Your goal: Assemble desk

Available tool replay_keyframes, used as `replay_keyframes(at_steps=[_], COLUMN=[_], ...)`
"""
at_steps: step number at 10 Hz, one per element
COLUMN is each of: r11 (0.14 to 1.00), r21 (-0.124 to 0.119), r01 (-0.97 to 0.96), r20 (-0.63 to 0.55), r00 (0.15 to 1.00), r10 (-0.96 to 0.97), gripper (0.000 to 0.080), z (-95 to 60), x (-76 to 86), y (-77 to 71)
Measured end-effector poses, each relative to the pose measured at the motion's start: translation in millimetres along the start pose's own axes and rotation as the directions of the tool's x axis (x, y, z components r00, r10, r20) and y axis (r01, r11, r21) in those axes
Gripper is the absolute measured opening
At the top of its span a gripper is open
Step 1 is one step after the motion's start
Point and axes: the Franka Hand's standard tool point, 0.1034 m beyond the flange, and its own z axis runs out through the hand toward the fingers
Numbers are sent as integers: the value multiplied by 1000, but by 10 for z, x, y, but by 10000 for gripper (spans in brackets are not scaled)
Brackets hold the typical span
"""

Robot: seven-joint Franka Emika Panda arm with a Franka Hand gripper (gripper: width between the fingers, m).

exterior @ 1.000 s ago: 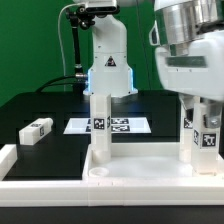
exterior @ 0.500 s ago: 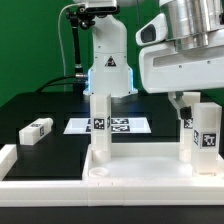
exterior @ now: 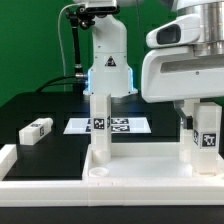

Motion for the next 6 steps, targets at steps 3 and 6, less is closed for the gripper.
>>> replay_keyframes(at_steps=[3,6], r11=[972,701], r21=[-9,-52], r01=[-236,-712], r20=[-4,18], r00=[972,701], r10=[236,713], gripper=[306,296], z=[-7,-15], x=[21,-37], y=[81,88])
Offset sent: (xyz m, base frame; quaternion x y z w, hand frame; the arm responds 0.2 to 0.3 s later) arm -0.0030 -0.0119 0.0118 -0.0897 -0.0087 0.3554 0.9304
